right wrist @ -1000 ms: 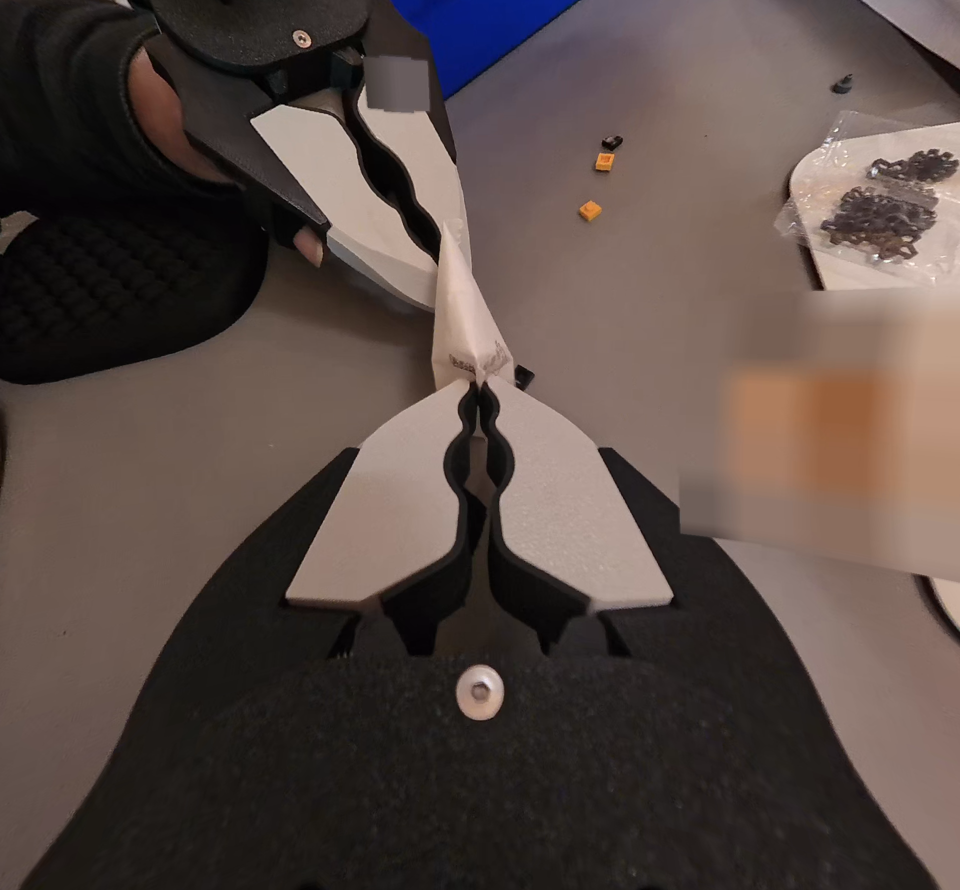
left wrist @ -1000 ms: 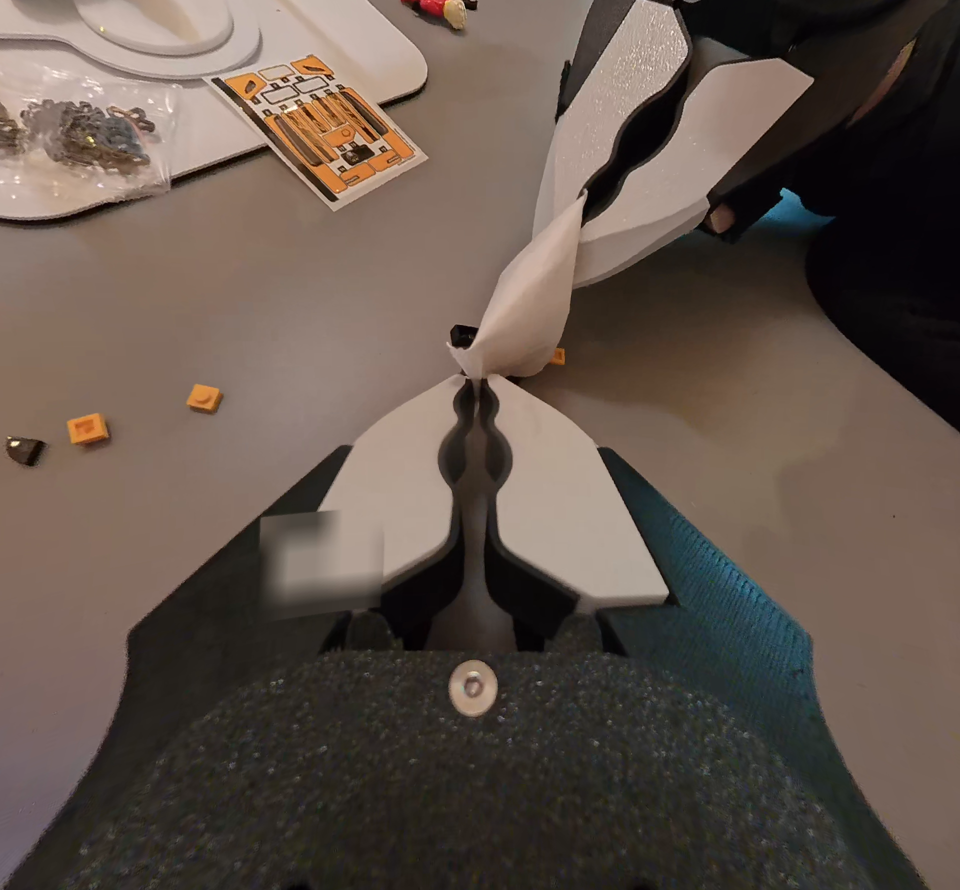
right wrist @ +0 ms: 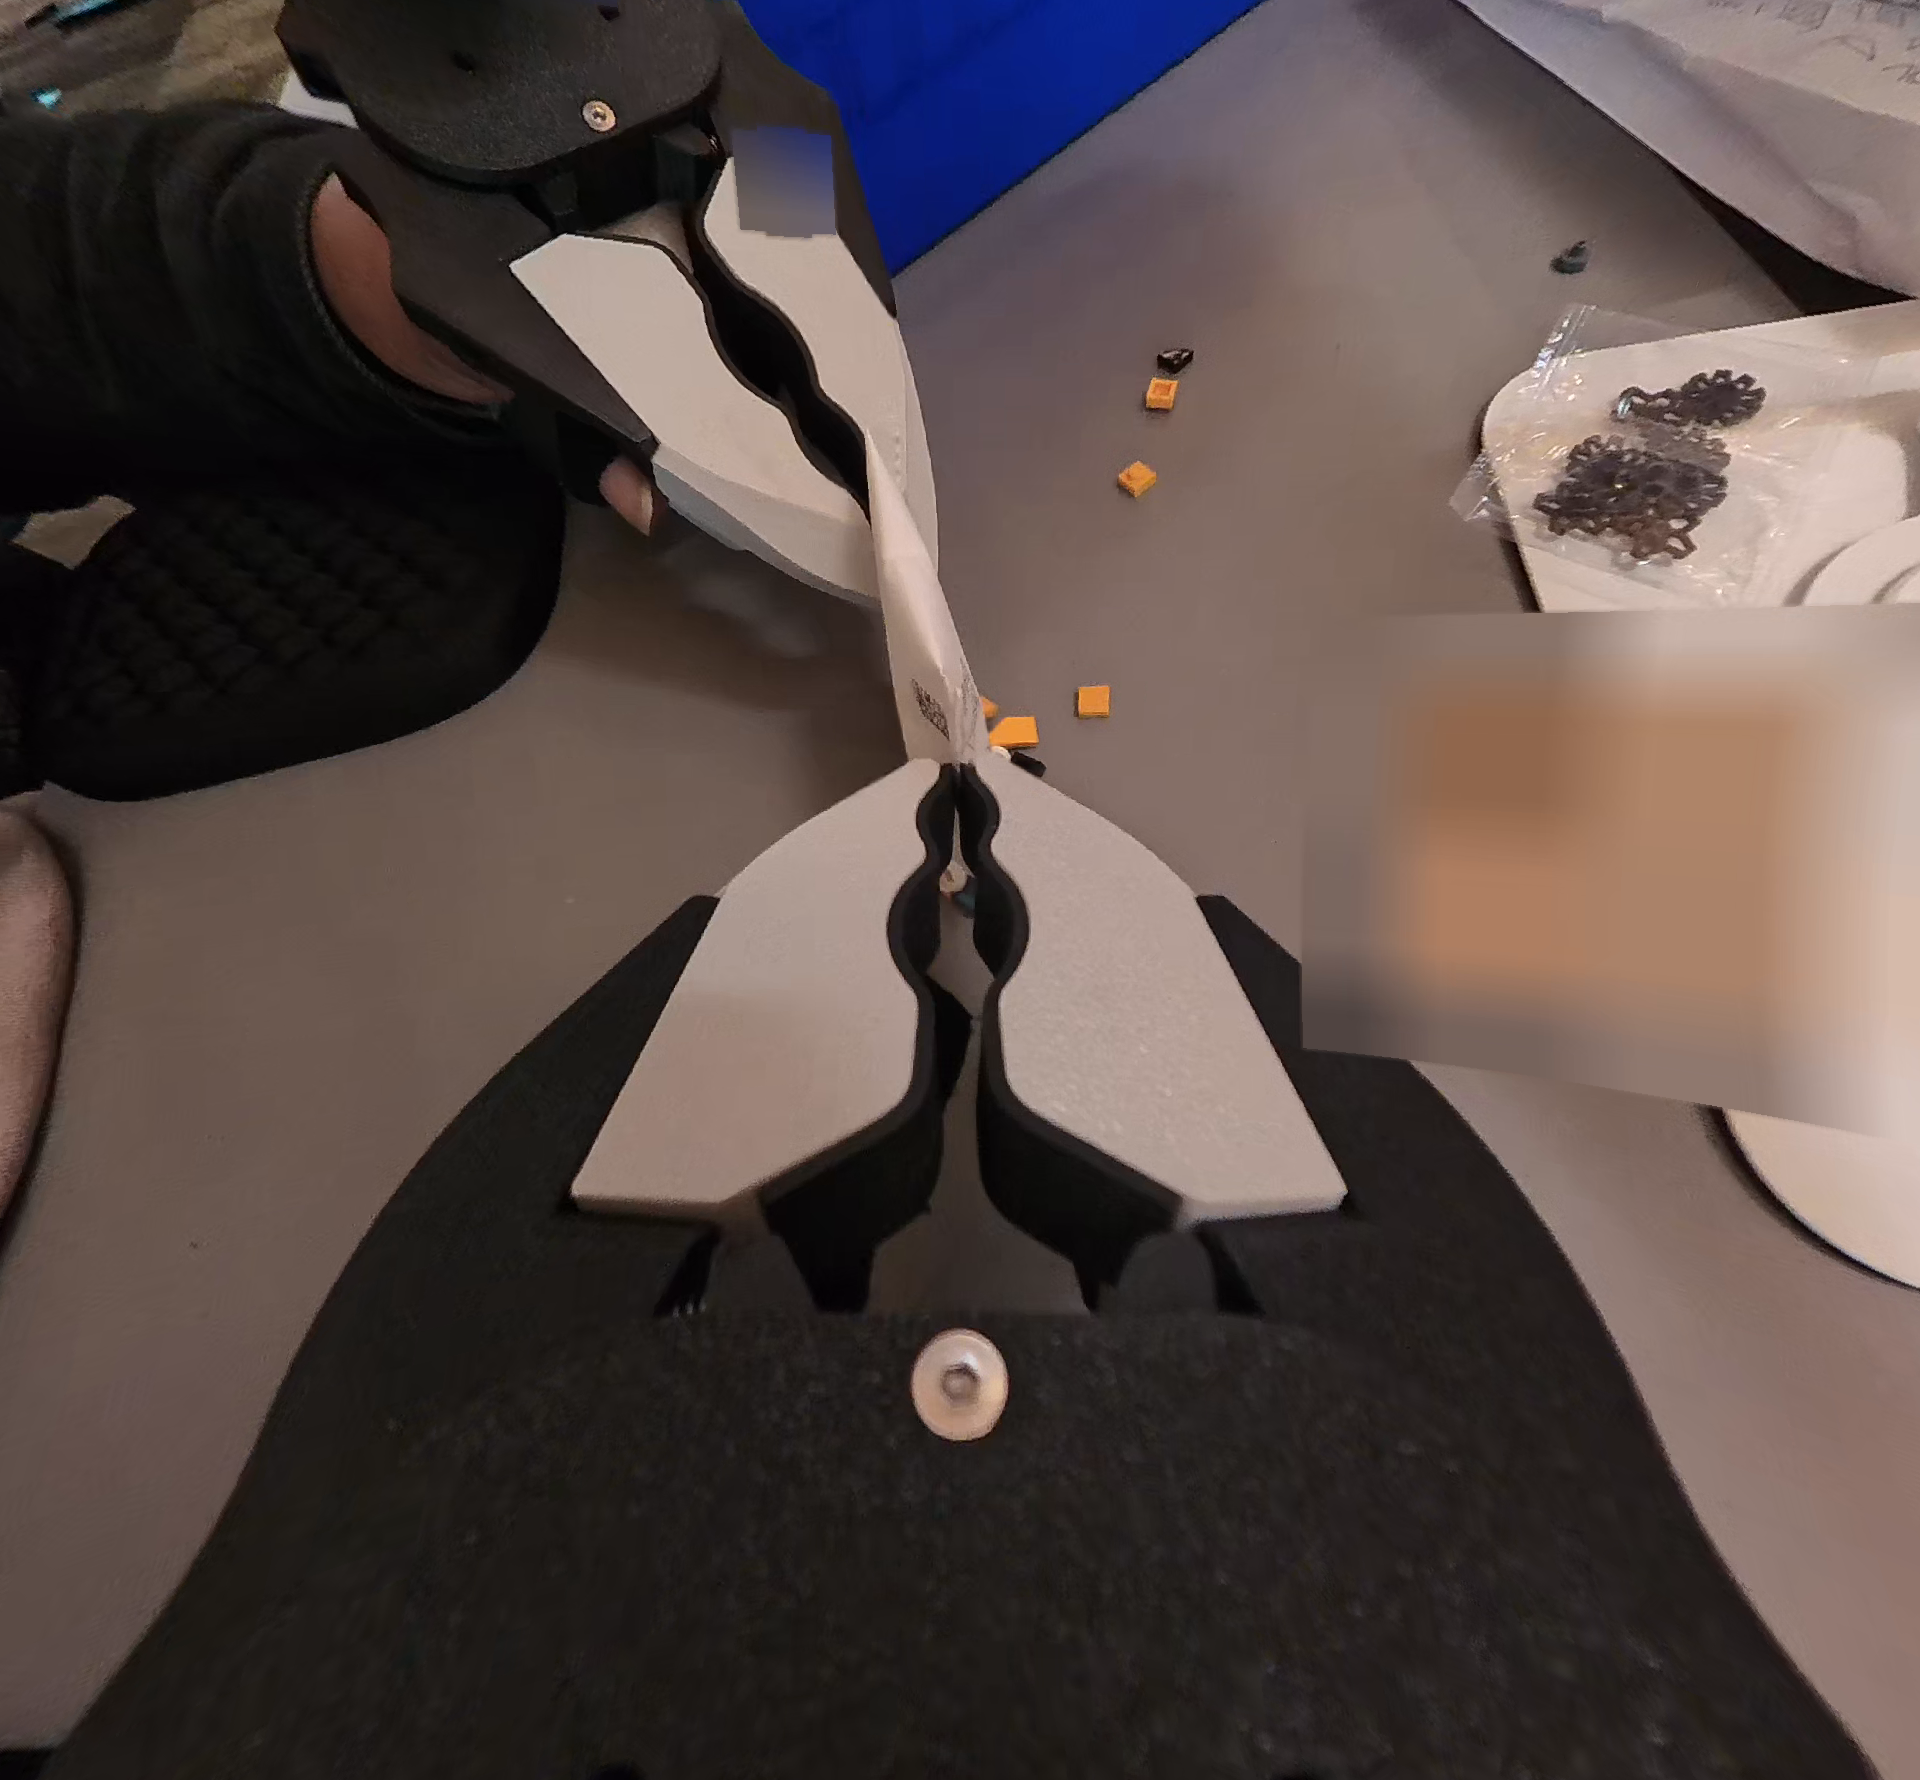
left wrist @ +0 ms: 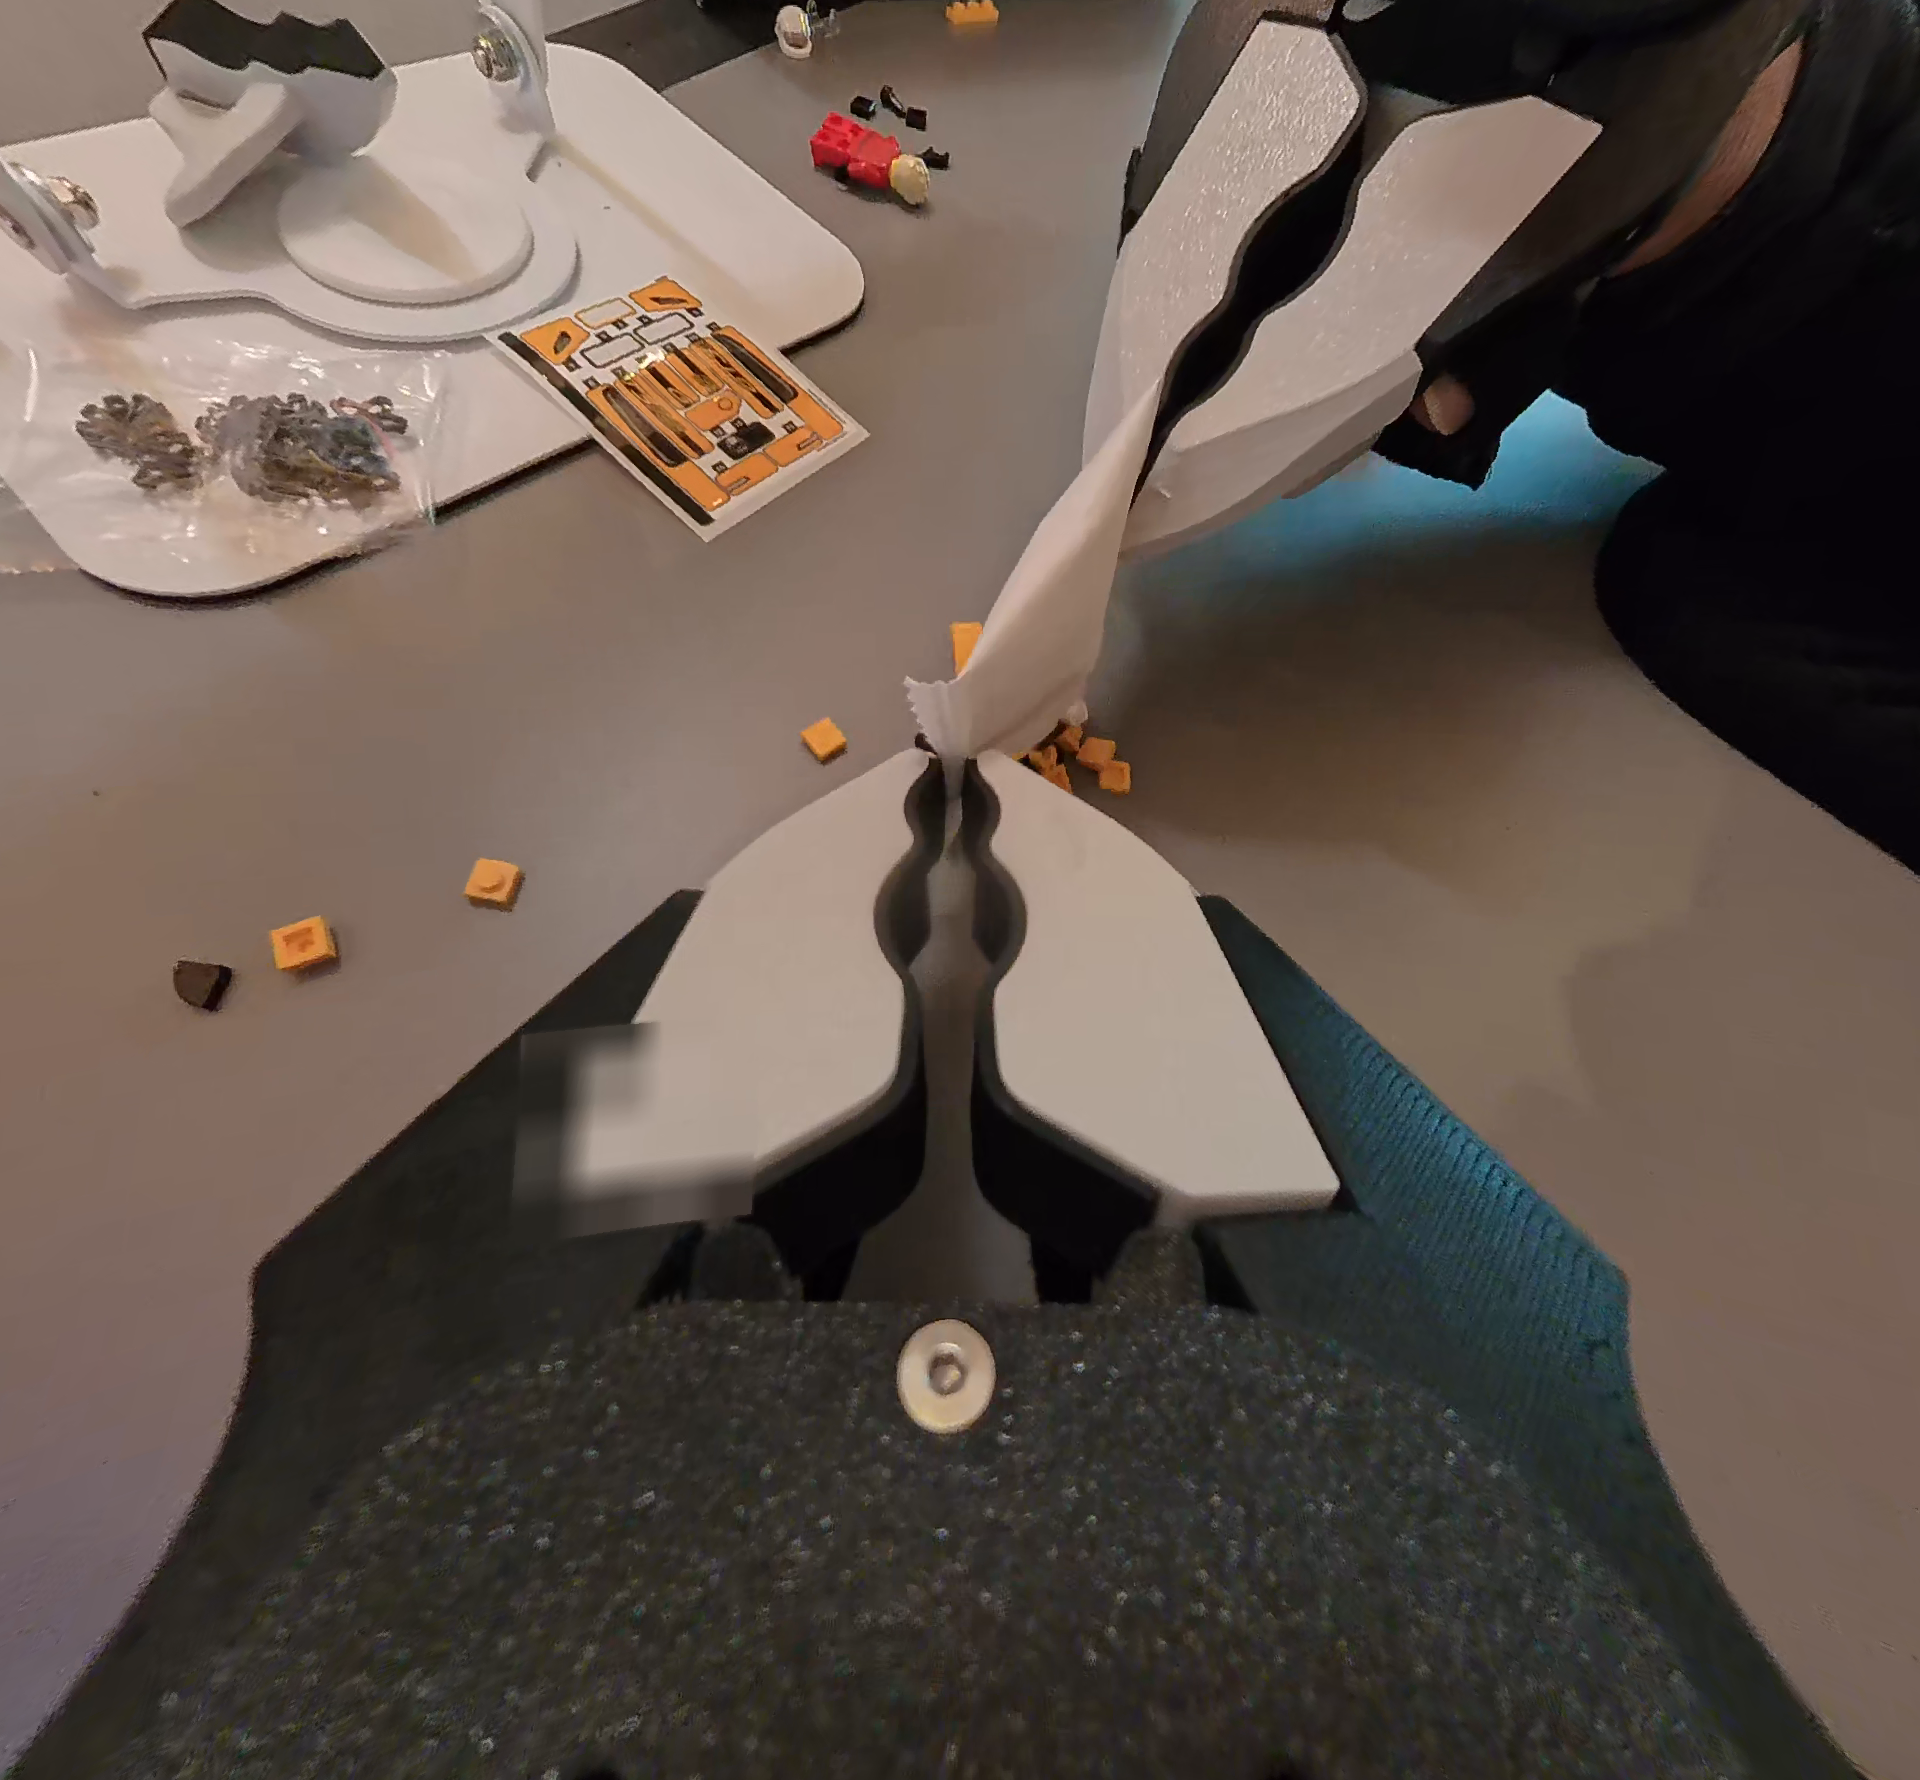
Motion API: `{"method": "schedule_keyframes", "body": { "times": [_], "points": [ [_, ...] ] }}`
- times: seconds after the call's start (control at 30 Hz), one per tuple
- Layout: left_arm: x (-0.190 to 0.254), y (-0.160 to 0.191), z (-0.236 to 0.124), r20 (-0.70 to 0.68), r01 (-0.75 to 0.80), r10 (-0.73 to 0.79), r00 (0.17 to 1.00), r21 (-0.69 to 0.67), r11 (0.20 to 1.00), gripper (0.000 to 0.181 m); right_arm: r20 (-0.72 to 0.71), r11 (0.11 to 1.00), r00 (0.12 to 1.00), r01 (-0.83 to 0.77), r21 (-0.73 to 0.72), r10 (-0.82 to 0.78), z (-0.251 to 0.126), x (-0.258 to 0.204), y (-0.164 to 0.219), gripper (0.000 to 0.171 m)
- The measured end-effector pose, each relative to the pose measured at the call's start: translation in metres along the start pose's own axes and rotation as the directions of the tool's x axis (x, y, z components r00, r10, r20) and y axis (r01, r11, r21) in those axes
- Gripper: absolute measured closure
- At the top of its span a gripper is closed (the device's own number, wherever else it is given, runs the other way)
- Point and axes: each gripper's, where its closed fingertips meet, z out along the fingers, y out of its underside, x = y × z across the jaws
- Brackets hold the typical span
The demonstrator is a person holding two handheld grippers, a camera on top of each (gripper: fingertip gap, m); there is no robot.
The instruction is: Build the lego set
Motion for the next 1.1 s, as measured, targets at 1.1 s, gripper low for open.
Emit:
{"method": "schedule_keyframes", "body": {
  "times": [1.1],
  "points": [
    [0.008, -0.012, -0.01, -0.18, 0.214, -0.196, 0.964, 0.089, 0.973, 0.181, 0.105, 0.983, 0.992, -0.091, 0.162, 0.075, -0.018, -0.001, -0.018, 0.154]
  ]
}}
